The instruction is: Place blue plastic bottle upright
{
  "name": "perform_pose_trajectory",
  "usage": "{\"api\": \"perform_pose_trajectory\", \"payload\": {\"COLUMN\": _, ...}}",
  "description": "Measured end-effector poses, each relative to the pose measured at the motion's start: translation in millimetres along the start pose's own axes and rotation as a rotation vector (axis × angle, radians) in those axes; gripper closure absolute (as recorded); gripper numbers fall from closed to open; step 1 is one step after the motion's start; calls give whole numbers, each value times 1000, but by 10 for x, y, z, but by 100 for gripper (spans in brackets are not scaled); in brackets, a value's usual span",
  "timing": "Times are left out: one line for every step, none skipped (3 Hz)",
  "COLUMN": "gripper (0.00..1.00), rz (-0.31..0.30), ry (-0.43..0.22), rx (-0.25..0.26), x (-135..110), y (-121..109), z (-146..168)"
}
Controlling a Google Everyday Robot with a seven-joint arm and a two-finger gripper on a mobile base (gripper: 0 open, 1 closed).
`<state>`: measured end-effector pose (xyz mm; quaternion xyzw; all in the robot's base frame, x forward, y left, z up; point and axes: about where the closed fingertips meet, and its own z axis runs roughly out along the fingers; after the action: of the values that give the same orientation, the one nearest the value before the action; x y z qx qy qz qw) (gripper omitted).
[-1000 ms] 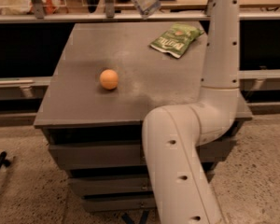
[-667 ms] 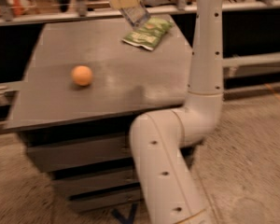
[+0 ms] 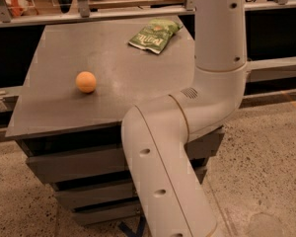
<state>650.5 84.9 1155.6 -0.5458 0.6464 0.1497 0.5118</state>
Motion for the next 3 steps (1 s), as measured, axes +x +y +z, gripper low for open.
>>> {"api": "perform_pose_trajectory", "payload": {"gripper": 100, "rz": -129, "ry": 130, "rx": 36, "x": -375, "y": 94, "z": -83}}
{"api": "perform_pose_trajectory", "payload": {"gripper": 100, "rz": -284, "ry": 304, "rx": 49, "x": -563, "y": 199, "z": 155}}
{"api": "perform_pose_trajectory", "payload": {"gripper": 100, "rz": -373, "ry": 527, "rx": 51, "x": -305, "y": 109, "z": 517}}
